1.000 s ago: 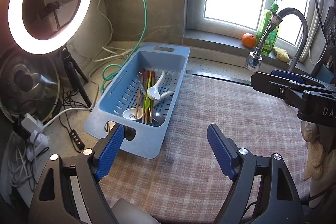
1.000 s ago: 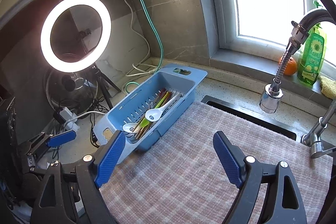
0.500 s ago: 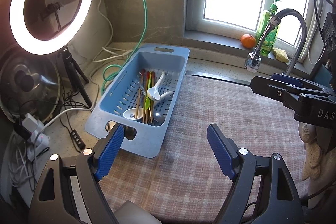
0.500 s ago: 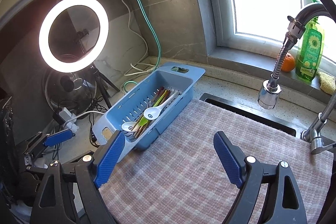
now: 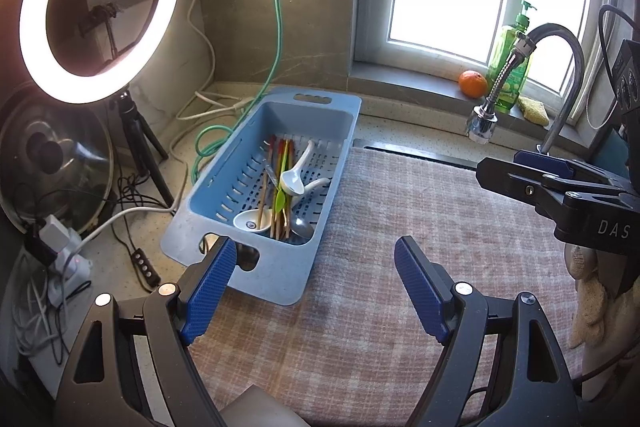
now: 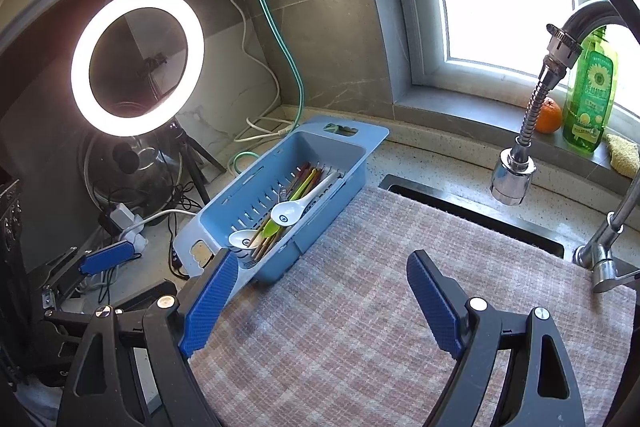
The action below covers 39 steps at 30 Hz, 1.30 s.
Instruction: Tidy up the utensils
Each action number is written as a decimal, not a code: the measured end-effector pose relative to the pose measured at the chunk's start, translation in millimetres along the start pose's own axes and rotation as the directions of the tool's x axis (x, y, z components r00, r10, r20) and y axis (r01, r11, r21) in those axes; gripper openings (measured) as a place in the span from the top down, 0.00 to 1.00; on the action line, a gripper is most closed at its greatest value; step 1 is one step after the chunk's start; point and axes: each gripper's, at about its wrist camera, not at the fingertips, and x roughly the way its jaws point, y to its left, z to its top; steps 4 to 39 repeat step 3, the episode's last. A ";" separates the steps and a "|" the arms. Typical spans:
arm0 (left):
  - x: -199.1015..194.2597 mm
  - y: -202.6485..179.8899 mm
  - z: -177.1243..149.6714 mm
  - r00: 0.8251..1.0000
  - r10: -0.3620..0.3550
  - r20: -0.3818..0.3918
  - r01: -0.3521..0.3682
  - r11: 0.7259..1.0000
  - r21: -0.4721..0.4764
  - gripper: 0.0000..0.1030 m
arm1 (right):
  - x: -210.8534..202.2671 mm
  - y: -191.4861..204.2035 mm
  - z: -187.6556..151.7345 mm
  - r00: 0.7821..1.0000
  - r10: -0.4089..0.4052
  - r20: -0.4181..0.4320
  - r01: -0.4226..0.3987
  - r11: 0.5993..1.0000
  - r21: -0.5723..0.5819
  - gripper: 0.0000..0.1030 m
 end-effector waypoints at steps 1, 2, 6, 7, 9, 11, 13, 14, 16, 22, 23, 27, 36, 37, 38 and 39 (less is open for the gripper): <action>0.2 -0.6 0.0 1.000 0.001 0.003 -0.001 1.000 0.001 0.21 | 1.0 -0.8 0.1 1.000 -0.001 -0.002 0.001 1.000 0.001 0.19; 1.0 -0.9 0.0 1.000 -0.004 0.000 0.004 1.000 0.003 0.21 | 2.1 -1.7 0.2 1.000 -0.001 -0.005 0.001 1.000 0.001 0.19; 2.2 -1.1 -0.1 1.000 -0.005 -0.004 0.005 1.000 0.004 0.21 | 2.6 -2.2 -0.2 1.000 -0.001 -0.009 0.001 1.000 0.003 0.19; 2.2 -1.1 -0.1 1.000 -0.005 -0.004 0.005 1.000 0.004 0.21 | 2.6 -2.2 -0.2 1.000 -0.001 -0.009 0.001 1.000 0.003 0.19; 2.2 -1.1 -0.1 1.000 -0.005 -0.004 0.005 1.000 0.004 0.21 | 2.6 -2.2 -0.2 1.000 -0.001 -0.009 0.001 1.000 0.003 0.19; 2.2 -1.1 -0.1 1.000 -0.005 -0.004 0.005 1.000 0.004 0.21 | 2.6 -2.2 -0.2 1.000 -0.001 -0.009 0.001 1.000 0.003 0.19; 2.2 -1.1 -0.1 1.000 -0.005 -0.004 0.005 1.000 0.004 0.21 | 2.6 -2.2 -0.2 1.000 -0.001 -0.009 0.001 1.000 0.003 0.19; 2.2 -1.1 -0.1 1.000 -0.005 -0.004 0.005 1.000 0.004 0.21 | 2.6 -2.2 -0.2 1.000 -0.001 -0.009 0.001 1.000 0.003 0.19; 2.2 -1.1 -0.1 1.000 -0.005 -0.004 0.005 1.000 0.004 0.21 | 2.6 -2.2 -0.2 1.000 -0.001 -0.009 0.001 1.000 0.003 0.19; 2.2 -1.1 -0.1 1.000 -0.005 -0.004 0.005 1.000 0.004 0.21 | 2.6 -2.2 -0.2 1.000 -0.001 -0.009 0.001 1.000 0.003 0.19; 2.2 -1.1 -0.1 1.000 -0.005 -0.004 0.005 1.000 0.004 0.21 | 2.6 -2.2 -0.2 1.000 -0.001 -0.009 0.001 1.000 0.003 0.19; 2.2 -1.1 -0.1 1.000 -0.005 -0.004 0.005 1.000 0.004 0.21 | 2.6 -2.2 -0.2 1.000 -0.001 -0.009 0.001 1.000 0.003 0.19; 2.2 -1.1 -0.1 1.000 -0.005 -0.004 0.005 1.000 0.004 0.21 | 2.6 -2.2 -0.2 1.000 -0.001 -0.009 0.001 1.000 0.003 0.19; 2.2 -1.1 -0.1 1.000 -0.005 -0.004 0.005 1.000 0.004 0.21 | 2.6 -2.2 -0.2 1.000 -0.001 -0.009 0.001 1.000 0.003 0.19; 2.2 -1.1 -0.1 1.000 -0.005 -0.004 0.005 1.000 0.004 0.21 | 2.6 -2.2 -0.2 1.000 -0.001 -0.009 0.001 1.000 0.003 0.19; 2.2 -1.1 -0.1 1.000 -0.005 -0.004 0.005 1.000 0.004 0.21 | 2.6 -2.2 -0.2 1.000 -0.001 -0.009 0.001 1.000 0.003 0.19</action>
